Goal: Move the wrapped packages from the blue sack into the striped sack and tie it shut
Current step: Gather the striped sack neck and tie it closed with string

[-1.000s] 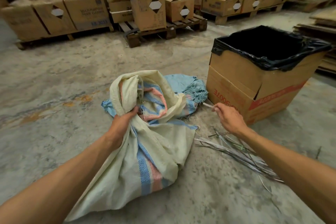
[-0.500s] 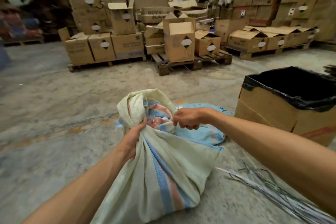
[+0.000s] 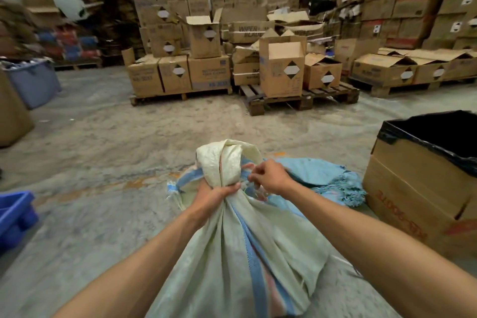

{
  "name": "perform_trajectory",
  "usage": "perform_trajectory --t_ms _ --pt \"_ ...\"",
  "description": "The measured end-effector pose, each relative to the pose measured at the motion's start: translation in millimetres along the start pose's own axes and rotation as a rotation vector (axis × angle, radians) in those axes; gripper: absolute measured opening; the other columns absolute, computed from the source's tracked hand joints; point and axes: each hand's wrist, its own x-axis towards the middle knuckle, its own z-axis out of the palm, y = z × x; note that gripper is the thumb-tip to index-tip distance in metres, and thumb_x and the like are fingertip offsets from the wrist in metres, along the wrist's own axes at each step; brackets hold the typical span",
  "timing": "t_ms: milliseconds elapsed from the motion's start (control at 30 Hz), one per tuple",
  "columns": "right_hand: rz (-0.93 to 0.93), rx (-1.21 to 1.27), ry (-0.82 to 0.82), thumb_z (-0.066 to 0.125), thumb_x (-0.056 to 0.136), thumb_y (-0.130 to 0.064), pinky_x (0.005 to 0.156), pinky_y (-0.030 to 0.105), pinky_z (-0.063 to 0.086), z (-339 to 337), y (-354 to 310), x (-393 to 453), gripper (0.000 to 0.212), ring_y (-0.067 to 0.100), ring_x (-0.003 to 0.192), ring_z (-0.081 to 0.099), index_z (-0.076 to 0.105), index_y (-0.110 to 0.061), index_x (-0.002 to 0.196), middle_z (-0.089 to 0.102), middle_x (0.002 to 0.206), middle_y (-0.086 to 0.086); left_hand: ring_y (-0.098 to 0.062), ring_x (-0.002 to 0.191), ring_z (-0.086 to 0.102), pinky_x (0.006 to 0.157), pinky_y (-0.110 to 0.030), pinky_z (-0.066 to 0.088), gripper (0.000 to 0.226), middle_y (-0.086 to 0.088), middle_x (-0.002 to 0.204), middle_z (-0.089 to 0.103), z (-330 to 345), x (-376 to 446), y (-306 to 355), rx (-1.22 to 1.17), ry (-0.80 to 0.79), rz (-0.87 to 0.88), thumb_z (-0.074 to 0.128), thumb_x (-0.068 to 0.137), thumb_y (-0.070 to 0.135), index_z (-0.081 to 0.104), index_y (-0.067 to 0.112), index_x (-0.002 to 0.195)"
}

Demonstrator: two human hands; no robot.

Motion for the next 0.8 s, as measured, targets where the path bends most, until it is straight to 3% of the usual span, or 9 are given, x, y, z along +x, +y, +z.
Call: perform_trajectory --t_ms 67,133,267,400,533,667,800 --pt "-0.011 -0.011 0.112 0.064 0.094 -0.023 0.059 0.024 0.051 0 1 4 0.018 0.005 0.055 0.059 0.074 -0.012 0.083 0.067 0.061 -0.002 -0.01 0.097 0.067 0.083 -0.027 0.053 0.037 0.008 0.102 0.072 2 -2 2 0.013 0.02 0.045 0.085 0.072 0.013 0.065 0.027 0.1" --pt "-0.006 -0.011 0.171 0.065 0.093 -0.028 0.059 0.028 0.052 -1 4 5 0.019 0.006 0.055 0.06 0.071 -0.019 0.077 0.068 0.061 -0.002 -0.006 0.095 0.067 0.074 -0.018 0.052 0.039 0.01 0.1 0.071 2 -2 2 0.036 0.039 0.075 0.085 0.071 0.013 0.063 0.03 0.099" --pt "0.004 0.218 -0.007 0.069 0.091 -0.018 0.041 0.017 0.041 7 10 -1 0.018 -0.003 0.04 0.051 0.075 -0.003 0.081 0.067 0.062 -0.005 0.009 0.085 0.067 0.066 -0.007 0.05 0.038 0.02 0.09 0.073 3 -3 4 0.124 -0.011 0.134 0.084 0.073 0.012 0.065 0.031 0.1" --pt "0.005 0.355 -0.105 0.066 0.093 -0.013 0.035 0.012 0.031 16 5 -6 0.018 -0.004 0.034 0.045 0.074 0.002 0.088 0.055 0.047 -0.016 0.005 0.096 0.066 0.076 -0.012 0.051 0.04 0.013 0.102 0.073 1 -4 7 0.209 -0.078 0.178 0.083 0.075 0.016 0.067 0.028 0.11" --pt "0.039 0.346 -0.172 0.058 0.097 -0.014 0.038 0.025 0.03 21 -1 -5 0.021 0.011 0.043 0.041 0.074 -0.002 0.093 0.056 0.059 0.004 0.009 0.1 0.061 0.083 -0.012 0.048 0.039 0.018 0.108 0.067 -4 -5 6 0.363 -0.086 0.193 0.079 0.08 0.029 0.062 0.033 0.115" --pt "0.023 0.384 -0.174 0.055 0.098 -0.009 0.038 0.018 0.031 23 -5 -11 0.024 0.001 0.037 0.041 0.068 -0.002 0.079 0.054 0.058 -0.001 0.01 0.102 0.057 0.086 -0.016 0.048 0.034 0.018 0.109 0.065 -8 -5 5 0.484 -0.1 0.24 0.074 0.083 0.032 0.061 0.034 0.114" --pt "0.018 0.475 -0.214 0.052 0.098 -0.002 0.039 0.02 0.028 27 -6 -16 0.026 0.005 0.041 0.04 0.066 -0.007 0.078 0.054 0.058 -0.005 -0.013 0.116 0.054 0.101 -0.037 0.044 0.045 0.009 0.117 0.06 -12 -2 1 0.718 -0.023 0.301 0.066 0.078 0.051 0.059 0.031 0.118"
